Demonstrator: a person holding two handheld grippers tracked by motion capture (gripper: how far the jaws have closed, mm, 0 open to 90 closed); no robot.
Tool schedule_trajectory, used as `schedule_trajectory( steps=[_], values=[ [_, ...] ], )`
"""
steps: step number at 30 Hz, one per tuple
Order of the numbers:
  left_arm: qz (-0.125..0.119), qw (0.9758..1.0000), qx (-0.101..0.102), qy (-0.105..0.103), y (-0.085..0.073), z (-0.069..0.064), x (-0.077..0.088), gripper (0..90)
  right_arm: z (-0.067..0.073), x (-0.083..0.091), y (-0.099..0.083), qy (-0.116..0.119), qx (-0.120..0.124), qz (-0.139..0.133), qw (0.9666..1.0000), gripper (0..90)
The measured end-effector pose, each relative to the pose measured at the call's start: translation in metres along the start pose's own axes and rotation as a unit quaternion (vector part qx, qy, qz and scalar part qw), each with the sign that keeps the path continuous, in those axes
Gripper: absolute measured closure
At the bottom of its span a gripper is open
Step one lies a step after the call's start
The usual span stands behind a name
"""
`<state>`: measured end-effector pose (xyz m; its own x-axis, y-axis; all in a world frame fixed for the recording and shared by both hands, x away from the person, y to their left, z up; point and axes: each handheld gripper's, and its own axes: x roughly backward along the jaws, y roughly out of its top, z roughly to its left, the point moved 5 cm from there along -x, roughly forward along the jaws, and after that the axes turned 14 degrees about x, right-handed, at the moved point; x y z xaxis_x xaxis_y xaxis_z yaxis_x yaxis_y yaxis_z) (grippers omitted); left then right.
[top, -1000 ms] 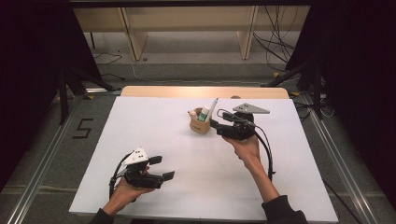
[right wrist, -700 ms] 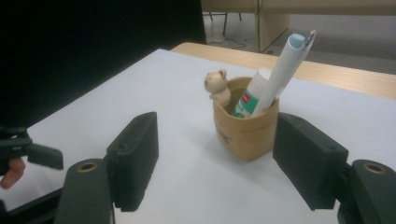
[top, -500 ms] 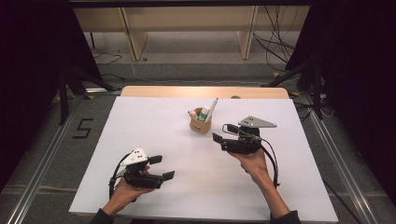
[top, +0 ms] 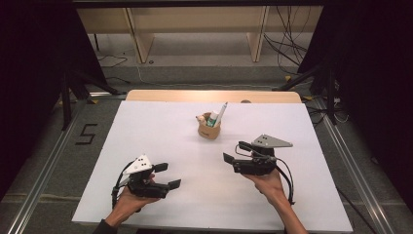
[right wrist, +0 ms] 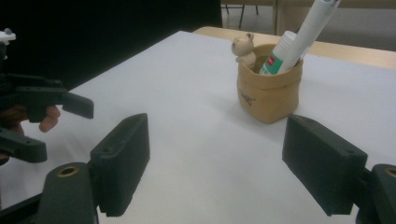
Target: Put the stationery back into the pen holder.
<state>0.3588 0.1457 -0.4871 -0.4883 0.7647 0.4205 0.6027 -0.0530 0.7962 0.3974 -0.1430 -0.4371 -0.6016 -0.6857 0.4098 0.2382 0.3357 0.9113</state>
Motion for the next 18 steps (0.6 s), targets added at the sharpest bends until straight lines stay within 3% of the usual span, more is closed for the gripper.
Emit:
schedule_trajectory(
  steps=[18],
  values=[
    [-0.001,1.0,-0.001,-0.003,-0.002,-0.001,0.005,16.0,0.017,0.03,-0.035,0.014,0.002,-0.008,0.9999,19.6]
  ],
)
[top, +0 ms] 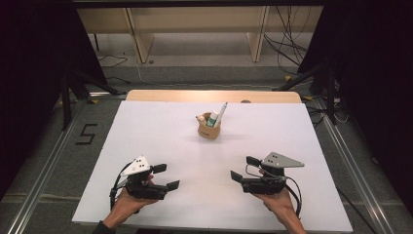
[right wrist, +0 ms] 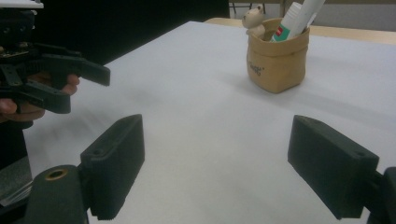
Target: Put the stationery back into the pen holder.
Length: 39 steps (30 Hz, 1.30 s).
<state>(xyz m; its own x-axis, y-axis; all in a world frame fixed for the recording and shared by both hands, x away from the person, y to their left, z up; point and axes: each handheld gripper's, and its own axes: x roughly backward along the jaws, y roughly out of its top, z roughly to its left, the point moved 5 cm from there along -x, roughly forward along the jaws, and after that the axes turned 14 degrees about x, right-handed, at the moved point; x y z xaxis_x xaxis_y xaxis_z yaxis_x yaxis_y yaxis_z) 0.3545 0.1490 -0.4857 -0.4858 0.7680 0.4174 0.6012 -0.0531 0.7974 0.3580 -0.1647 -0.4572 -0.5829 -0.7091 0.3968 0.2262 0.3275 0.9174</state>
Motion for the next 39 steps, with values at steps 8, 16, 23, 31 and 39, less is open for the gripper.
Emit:
schedule_trajectory(
  steps=[8,16,23,31,39],
  values=[
    [-0.001,1.0,0.0,-0.004,-0.001,-0.001,0.001,15.9,0.004,0.01,-0.012,-0.006,-0.001,0.0,1.0,19.2],
    [0.0,1.0,-0.001,-0.004,-0.002,-0.002,0.002,15.9,0.007,0.021,-0.021,-0.014,-0.005,-0.005,0.9999,19.1],
    [0.005,1.0,0.0,-0.005,-0.004,-0.002,0.003,15.9,0.01,0.028,-0.032,-0.02,-0.012,-0.001,0.9997,18.9],
    [0.01,0.9999,-0.001,-0.005,-0.005,-0.002,0.002,15.7,0.009,0.032,-0.039,-0.025,-0.018,0.003,0.9995,19.0],
    [0.011,0.9999,-0.003,-0.005,-0.006,-0.002,0.002,15.8,0.008,0.032,-0.04,-0.028,-0.022,0.002,0.9994,19.1]
  ],
)
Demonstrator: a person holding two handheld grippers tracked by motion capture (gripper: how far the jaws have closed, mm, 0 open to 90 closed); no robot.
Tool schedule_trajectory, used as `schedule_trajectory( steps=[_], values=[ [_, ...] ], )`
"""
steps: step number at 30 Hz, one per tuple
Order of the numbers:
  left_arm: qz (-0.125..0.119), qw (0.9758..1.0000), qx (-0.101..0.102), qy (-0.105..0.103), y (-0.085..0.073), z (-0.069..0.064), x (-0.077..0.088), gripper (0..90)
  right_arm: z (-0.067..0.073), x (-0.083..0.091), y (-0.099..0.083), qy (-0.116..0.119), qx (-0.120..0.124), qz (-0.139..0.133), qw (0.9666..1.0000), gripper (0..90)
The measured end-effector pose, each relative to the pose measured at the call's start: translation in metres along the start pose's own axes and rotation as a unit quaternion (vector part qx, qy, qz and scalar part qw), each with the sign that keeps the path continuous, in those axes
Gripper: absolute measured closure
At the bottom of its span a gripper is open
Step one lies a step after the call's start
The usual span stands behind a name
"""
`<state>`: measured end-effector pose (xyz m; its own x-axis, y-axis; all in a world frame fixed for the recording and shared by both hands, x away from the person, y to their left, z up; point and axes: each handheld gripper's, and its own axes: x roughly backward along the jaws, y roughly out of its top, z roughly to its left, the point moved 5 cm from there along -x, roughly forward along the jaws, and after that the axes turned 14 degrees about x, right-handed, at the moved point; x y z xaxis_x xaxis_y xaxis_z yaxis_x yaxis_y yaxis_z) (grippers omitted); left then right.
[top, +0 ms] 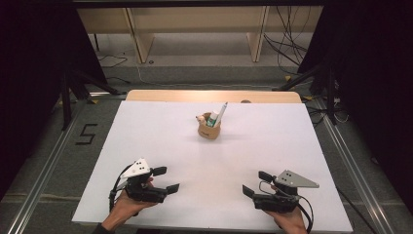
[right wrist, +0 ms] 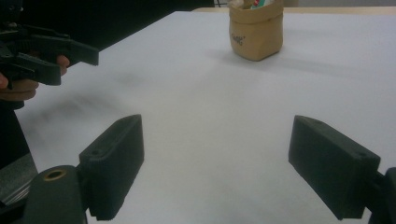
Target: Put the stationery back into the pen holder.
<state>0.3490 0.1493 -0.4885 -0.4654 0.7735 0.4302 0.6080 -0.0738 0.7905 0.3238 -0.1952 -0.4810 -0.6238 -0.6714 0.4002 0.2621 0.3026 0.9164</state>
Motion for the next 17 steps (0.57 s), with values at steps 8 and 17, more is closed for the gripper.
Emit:
schedule_trajectory(
  steps=[8,17],
  values=[
    [0.0,1.0,-0.001,0.0,0.0001,-0.0001,0.0002,15.7,-0.0005,0.0006,0.0001,-0.001,0.002,-0.001,1.0,19.1],
    [0.0,1.0,-0.001,0.001,0.0002,0.0,0.0001,15.7,-0.0001,0.0003,0.0002,-0.001,0.003,0.0,1.0,19.1]
  ],
)
